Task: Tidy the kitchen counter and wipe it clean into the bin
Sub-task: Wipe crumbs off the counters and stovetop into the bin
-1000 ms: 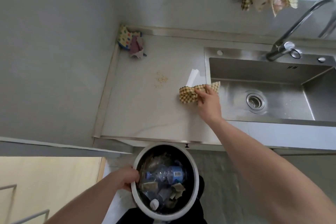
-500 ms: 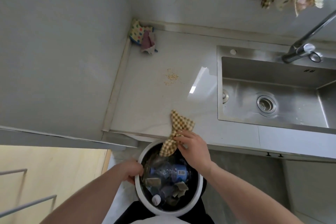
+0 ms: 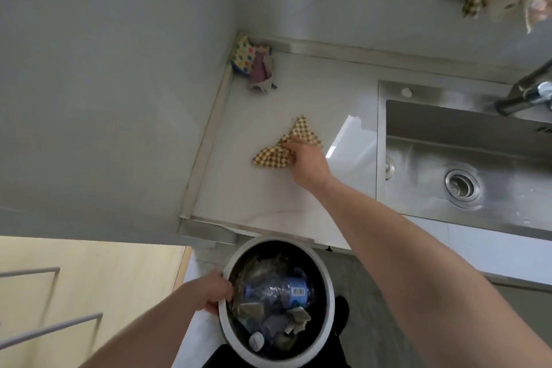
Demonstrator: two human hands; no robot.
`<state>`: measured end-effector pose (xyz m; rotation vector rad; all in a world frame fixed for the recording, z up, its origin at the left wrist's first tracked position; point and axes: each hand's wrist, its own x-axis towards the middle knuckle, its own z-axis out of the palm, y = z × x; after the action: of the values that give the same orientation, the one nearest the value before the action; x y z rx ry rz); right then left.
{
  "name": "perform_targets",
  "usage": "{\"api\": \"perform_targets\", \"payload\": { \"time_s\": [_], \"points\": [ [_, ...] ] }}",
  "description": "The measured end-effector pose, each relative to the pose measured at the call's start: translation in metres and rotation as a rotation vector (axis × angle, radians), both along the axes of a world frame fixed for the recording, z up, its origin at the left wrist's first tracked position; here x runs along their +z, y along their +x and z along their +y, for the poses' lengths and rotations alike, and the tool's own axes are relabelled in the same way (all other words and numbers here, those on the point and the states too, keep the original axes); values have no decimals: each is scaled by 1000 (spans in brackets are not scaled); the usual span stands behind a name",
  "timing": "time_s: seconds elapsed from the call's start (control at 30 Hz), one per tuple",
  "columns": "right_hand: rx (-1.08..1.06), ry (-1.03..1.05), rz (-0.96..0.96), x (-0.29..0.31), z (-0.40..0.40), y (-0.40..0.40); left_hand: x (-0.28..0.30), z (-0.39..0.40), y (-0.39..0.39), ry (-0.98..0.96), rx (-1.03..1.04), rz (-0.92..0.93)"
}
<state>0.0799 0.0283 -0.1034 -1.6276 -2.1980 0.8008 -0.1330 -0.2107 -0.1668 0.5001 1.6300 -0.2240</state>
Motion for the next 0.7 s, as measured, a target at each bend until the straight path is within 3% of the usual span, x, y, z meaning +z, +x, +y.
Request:
{"api": "perform_targets", "payload": {
  "time_s": [0.2, 0.5, 0.7],
  "points": [
    [79, -12, -170, -34, -38, -9, -3, -5, 1, -14, 17, -19],
    [152, 34, -112, -28, -157, 31, 2, -1, 5, -31, -7, -23],
    [211, -170, -37, -28, -218, 57, 6, 6, 7, -26, -62, -15]
  ]
}}
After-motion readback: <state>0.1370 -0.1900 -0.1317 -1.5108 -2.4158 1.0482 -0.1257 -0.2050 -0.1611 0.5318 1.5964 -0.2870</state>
